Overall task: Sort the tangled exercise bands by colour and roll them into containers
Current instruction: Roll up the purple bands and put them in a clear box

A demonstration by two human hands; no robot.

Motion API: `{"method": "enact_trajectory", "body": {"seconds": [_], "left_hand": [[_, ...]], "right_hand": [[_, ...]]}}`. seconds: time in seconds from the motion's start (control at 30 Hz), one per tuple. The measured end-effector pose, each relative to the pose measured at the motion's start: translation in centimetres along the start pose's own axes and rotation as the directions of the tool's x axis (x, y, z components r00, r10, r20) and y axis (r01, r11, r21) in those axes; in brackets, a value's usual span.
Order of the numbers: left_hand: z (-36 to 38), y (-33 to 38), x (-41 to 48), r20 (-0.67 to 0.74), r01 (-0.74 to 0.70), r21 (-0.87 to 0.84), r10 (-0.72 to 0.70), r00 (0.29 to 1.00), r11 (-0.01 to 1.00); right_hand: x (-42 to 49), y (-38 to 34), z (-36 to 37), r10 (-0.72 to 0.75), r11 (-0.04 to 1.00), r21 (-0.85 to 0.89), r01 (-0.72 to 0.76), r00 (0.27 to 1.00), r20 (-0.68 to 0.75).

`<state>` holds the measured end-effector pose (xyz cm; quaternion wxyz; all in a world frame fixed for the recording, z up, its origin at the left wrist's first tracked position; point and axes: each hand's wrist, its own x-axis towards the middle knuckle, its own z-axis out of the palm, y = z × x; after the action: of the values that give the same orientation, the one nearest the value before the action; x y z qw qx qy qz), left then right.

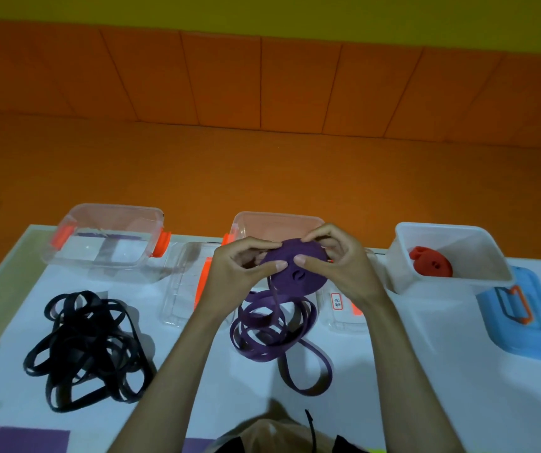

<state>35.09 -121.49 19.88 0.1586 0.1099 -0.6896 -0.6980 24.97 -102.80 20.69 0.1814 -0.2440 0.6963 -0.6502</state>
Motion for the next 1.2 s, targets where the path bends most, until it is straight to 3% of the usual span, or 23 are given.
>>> {"method": "enact_trajectory", "body": {"seconds": [0.2,0.3,0.43,0.63,0.83,1.03,1.2], "left_hand": [[0.3,0.1,-0.2,0.075,0.028,-0.009,-0.027,0.997,1.0],[-0.2,0.3,0.1,0.101,0.027,0.002,-0.027,0.995,1.0],[0.0,0.4,0.0,0.036,0.004,0.026,-0.005,0.999,1.0],[-0.1,-0.2,-0.6,-0.009,-0.001,0.001,0.001,1.0,1.0],[0.0,-0.4,-0.3,0.017,-0.017,0.043,0.017,1.0,0.999],[-0.1,-0.3,-0.2,0.085,0.063,-0.005,-0.063,0.994,0.998],[-0.7,-0.4,-0.2,0.075,0.085,0.041,-0.088,0.993,0.995]], "right_hand": [[0.3,-0.1,-0.1,-0.079,0.996,-0.053,0.074,0.99,-0.116],[0.1,0.3,0.4,-0.067,0.998,-0.023,0.065,0.993,-0.099],[0.0,0.0,0.1,-0.068,0.997,-0.043,0.067,0.998,-0.009],[-0.1,0.3,0.1,-0.091,0.995,0.029,0.096,0.987,-0.135],[-0.4,1.0,-0.3,0.026,0.999,0.032,-0.025,0.999,-0.036],[-0.5,1.0,-0.2,-0.019,0.999,0.043,0.026,0.987,-0.158],[-0.3,1.4,-0.3,0.111,0.994,-0.006,-0.111,0.994,-0.017]]}}
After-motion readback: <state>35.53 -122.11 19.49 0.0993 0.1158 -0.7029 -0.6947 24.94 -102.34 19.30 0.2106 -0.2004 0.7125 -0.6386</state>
